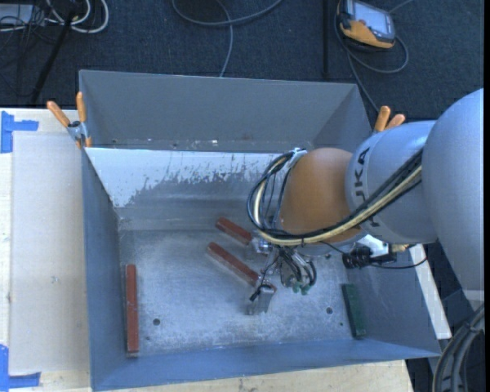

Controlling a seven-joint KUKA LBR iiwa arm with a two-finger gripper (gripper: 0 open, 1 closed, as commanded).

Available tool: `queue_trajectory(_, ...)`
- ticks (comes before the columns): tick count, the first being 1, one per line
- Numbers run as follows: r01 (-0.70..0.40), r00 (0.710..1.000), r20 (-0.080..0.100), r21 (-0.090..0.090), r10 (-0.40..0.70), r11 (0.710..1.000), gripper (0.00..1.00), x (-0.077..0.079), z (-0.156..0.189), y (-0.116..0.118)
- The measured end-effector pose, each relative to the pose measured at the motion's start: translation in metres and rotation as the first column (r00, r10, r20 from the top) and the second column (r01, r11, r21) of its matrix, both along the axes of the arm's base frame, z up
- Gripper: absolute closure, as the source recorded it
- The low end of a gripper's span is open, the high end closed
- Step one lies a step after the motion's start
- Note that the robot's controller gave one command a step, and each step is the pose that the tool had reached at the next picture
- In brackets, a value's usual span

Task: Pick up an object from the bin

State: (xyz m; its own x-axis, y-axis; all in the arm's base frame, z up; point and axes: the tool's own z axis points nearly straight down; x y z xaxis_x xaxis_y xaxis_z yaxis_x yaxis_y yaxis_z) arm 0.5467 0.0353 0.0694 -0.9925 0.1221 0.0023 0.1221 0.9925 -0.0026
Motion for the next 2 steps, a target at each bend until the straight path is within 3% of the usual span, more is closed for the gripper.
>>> queue_trajectory(1, -0.002, 1.000, 0.001, 0.003, 0.002, 1.000, 1.00, 0.000, 0.000, 0.003)
queue_trajectory(2, 0.025, 1.000, 0.011, 0.004, -0.026, 1.000, 1.00, 0.003, 0.141, 0.011)
